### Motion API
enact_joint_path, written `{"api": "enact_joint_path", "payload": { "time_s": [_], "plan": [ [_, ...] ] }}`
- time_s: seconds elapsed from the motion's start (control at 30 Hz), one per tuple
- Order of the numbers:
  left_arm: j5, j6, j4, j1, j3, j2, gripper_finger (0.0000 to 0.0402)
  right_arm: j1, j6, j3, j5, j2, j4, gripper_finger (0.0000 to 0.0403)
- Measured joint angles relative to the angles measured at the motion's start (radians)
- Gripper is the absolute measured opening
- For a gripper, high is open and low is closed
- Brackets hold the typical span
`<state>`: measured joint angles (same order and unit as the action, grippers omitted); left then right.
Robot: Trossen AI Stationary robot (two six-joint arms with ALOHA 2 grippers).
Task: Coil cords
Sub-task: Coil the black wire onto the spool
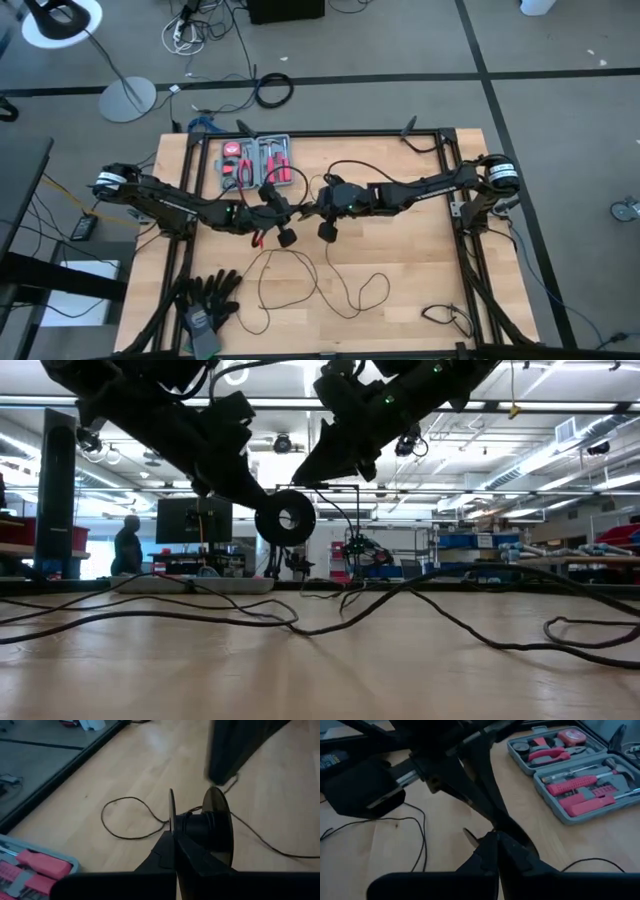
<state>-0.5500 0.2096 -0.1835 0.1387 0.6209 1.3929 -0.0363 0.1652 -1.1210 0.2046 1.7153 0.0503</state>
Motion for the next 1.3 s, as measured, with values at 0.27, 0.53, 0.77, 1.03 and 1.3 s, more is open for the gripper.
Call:
{"api": "enact_joint_path", "payload": {
  "time_s": [0.27,0.53,0.77,1.03,1.3],
  "plan": [
    [0.004,0.001,0.001,0.0,0.0,0.0,0.0,0.003,0.017,0.0,0.002,-0.003,-0.076,0.0002],
    [0.048,0.009,0.0,0.0,0.0,0.0,0.0,0.003,0.02,0.0,0.002,-0.003,-0.172,0.0038],
    [0.048,0.01,0.001,0.0,0.0,-0.002,0.0,0.003,0.018,0.0,-0.022,-0.003,-0.26,0.0101],
    [0.039,0.012,0.095,0.0,-0.001,-0.099,0.0,-0.003,0.1,0.0,-0.026,-0.003,-0.407,0.0144],
    [-0.014,0.024,0.113,0.006,-0.014,-0.207,0.0,-0.006,0.13,0.0,-0.025,-0.003,-0.417,0.0145]
  ]
}}
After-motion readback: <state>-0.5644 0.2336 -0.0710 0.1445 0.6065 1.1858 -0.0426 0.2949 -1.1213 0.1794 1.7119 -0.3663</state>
